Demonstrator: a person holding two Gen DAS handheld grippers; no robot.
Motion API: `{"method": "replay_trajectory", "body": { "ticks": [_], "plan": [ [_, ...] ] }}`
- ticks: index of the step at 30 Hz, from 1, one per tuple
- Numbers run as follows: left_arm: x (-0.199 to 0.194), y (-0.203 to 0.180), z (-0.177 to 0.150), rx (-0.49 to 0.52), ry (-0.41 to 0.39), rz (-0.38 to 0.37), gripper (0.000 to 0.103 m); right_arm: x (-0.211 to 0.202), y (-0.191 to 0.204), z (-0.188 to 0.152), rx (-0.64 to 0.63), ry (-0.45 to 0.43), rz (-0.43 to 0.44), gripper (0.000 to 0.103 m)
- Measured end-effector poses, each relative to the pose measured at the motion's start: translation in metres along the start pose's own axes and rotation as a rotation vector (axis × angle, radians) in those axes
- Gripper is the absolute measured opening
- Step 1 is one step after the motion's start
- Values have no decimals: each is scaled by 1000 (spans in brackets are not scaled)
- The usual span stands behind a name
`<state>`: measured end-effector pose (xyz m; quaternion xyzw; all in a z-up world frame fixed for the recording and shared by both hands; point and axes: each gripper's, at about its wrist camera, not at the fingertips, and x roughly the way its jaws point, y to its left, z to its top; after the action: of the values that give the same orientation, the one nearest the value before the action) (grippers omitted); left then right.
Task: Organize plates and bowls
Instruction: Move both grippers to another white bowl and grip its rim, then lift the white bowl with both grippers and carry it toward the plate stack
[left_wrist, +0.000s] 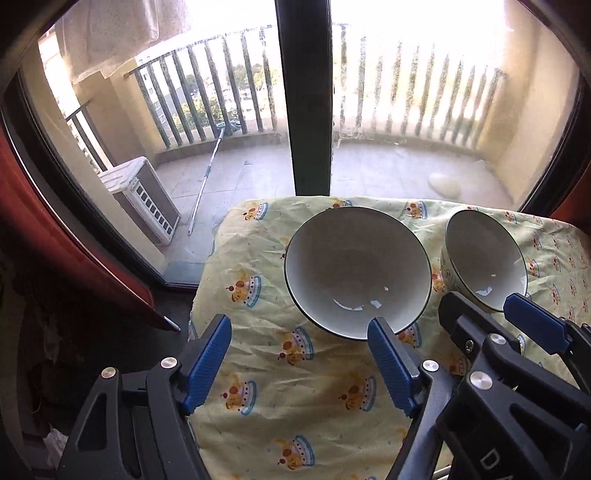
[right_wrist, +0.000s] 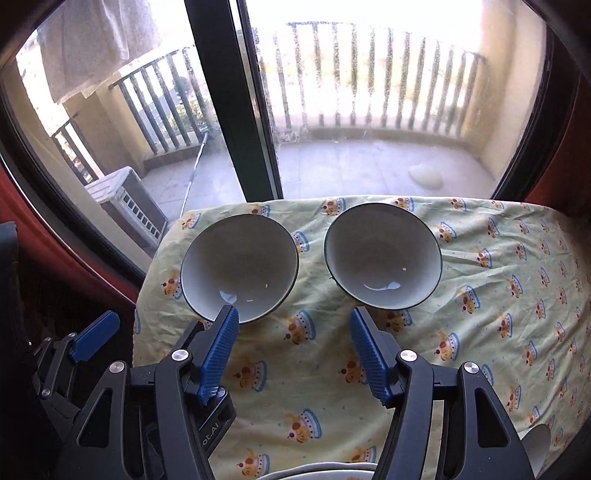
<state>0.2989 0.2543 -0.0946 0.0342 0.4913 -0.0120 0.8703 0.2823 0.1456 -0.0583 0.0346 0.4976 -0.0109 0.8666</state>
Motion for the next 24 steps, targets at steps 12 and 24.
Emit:
{"method": "replay_trajectory", "body": {
  "ticks": [12,24],
  "plan": [
    [73,0,24,22,65,-38,69,73,1,21,116,60,-2,52],
    [97,0,37,-13,94,-65,26,111,2,37,99,76,-39,21]
  ]
}}
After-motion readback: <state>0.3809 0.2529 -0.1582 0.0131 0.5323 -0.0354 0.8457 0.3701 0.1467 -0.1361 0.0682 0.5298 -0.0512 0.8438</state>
